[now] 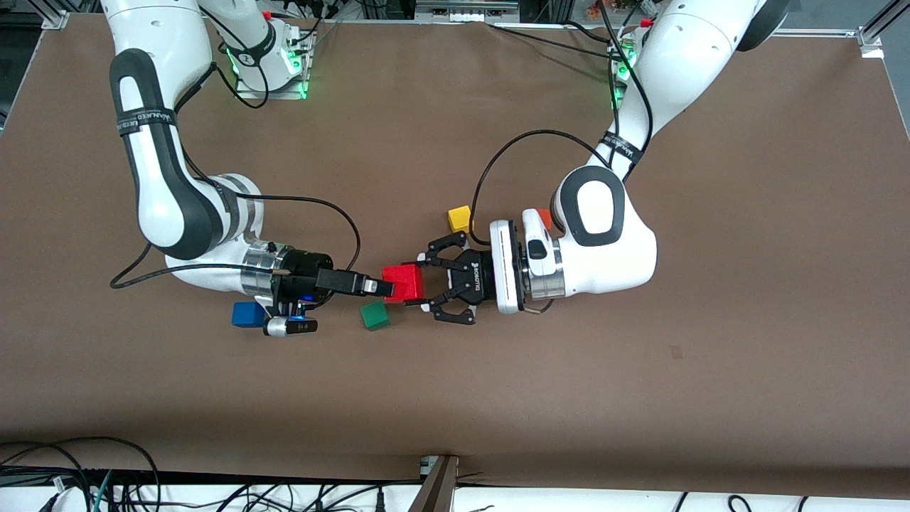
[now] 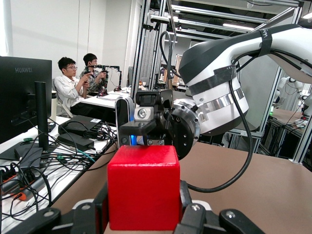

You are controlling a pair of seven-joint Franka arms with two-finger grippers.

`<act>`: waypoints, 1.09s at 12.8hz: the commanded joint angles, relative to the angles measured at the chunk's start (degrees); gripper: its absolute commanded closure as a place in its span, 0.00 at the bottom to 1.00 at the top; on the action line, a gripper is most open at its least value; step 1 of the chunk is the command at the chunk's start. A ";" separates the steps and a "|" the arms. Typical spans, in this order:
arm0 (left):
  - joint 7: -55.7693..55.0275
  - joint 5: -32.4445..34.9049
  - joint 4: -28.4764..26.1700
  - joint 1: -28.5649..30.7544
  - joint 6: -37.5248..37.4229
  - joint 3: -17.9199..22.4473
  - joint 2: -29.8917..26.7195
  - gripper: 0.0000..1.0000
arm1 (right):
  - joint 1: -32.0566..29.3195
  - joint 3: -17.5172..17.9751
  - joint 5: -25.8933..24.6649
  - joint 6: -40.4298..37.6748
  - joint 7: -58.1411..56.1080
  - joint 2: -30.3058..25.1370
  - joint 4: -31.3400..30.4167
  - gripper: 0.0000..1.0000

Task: Pass red block to right arm, stack on blue
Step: 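Close the right gripper on the red cube held by the left gripper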

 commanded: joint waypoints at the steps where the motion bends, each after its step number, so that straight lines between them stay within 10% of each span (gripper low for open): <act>1: 1.13 -2.29 2.17 -0.72 0.33 0.51 1.12 1.00 | -0.12 -0.18 1.22 -0.21 0.33 -0.85 -0.39 0.19; 8: 1.04 -2.29 2.17 -0.72 0.42 0.51 1.12 1.00 | -0.21 -0.18 1.22 -0.30 0.33 -0.85 -0.39 0.44; 13: 0.95 -2.29 2.17 -0.72 0.42 0.51 1.12 1.00 | -0.47 -0.18 1.22 -0.48 0.33 -0.85 -0.39 0.84; 14: 0.52 -2.29 2.09 -0.72 0.42 0.59 1.12 0.70 | -0.47 -0.18 1.22 -0.48 0.33 -0.85 -0.39 0.92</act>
